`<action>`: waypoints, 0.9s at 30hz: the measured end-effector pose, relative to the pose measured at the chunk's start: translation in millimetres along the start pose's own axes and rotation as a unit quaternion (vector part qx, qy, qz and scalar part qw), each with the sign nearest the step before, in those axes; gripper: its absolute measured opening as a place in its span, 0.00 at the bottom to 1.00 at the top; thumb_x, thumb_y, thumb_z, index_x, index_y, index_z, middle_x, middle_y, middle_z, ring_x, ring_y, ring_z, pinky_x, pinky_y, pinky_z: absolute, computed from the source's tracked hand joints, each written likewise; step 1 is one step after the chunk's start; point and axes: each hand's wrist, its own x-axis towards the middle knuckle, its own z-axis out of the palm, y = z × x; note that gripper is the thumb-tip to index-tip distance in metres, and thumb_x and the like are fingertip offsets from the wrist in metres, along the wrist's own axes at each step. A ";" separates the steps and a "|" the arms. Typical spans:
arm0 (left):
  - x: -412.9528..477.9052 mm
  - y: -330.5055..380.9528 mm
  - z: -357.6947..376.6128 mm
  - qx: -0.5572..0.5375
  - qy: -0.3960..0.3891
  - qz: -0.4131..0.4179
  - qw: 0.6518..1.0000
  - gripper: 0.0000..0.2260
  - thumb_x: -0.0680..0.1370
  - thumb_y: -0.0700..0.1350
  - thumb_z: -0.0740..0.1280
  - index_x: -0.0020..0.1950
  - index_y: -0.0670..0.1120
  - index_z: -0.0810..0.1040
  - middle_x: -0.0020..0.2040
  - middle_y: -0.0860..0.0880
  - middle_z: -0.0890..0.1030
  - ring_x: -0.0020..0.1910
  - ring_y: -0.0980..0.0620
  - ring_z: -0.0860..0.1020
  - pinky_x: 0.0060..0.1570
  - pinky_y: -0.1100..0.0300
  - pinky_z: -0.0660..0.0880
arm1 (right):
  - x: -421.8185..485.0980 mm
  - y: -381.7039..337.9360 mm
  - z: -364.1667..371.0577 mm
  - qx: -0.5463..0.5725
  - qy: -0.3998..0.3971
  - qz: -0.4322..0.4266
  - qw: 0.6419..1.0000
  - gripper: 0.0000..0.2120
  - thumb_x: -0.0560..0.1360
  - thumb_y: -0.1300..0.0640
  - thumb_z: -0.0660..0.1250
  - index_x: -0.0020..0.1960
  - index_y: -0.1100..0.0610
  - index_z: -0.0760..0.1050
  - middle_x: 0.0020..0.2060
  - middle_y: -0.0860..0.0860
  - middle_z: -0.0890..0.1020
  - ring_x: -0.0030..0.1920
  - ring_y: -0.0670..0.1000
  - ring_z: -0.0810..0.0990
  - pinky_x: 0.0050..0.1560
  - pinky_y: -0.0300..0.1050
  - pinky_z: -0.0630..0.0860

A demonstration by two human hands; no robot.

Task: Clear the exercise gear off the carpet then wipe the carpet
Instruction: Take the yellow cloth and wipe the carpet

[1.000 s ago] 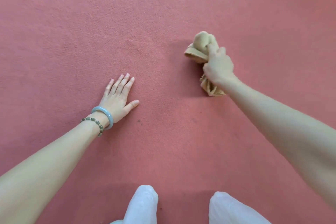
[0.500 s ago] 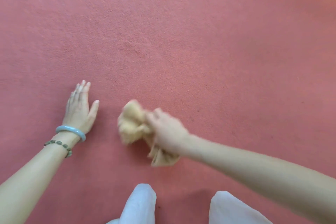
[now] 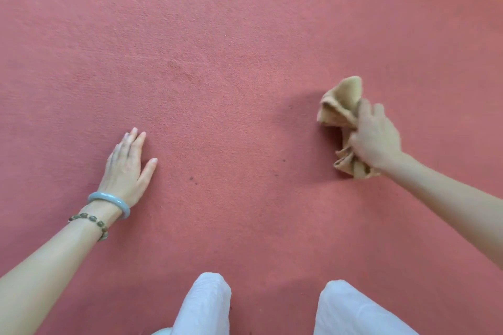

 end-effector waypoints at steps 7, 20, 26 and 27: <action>-0.2 11.5 2.1 0.019 0.005 0.001 1.000 0.27 0.79 0.46 0.60 0.75 0.41 0.56 0.77 0.43 0.54 0.76 0.46 0.51 0.73 0.49 0.49 | -103.5 -112.7 32.6 0.035 -0.092 -0.226 0.969 0.28 0.73 0.65 0.59 0.71 0.59 0.59 0.61 0.60 0.69 0.58 0.62 0.72 0.50 0.54 0.73; -3.6 12.7 -5.9 0.037 0.016 0.013 0.999 0.27 0.79 0.48 0.60 0.75 0.42 0.56 0.77 0.44 0.54 0.76 0.46 0.50 0.73 0.48 0.49 | -52.7 -54.1 23.5 0.087 -0.097 -0.144 0.981 0.21 0.72 0.63 0.60 0.64 0.58 0.63 0.55 0.59 0.69 0.54 0.64 0.75 0.48 0.56 0.73; -5.3 2.9 -3.7 0.038 0.014 -0.004 0.999 0.27 0.79 0.48 0.61 0.75 0.41 0.56 0.76 0.43 0.55 0.76 0.45 0.51 0.73 0.48 0.50 | -3.9 29.3 -2.3 0.048 0.003 0.094 0.994 0.15 0.75 0.63 0.58 0.61 0.63 0.63 0.56 0.64 0.69 0.52 0.67 0.75 0.42 0.53 0.66; -5.7 1.9 -2.9 0.037 0.015 -0.006 0.999 0.27 0.79 0.48 0.61 0.75 0.41 0.57 0.76 0.42 0.55 0.76 0.45 0.51 0.73 0.48 0.50 | -2.5 29.4 -1.8 0.054 0.009 0.118 0.992 0.16 0.75 0.62 0.57 0.61 0.63 0.62 0.56 0.64 0.69 0.53 0.68 0.75 0.43 0.54 0.66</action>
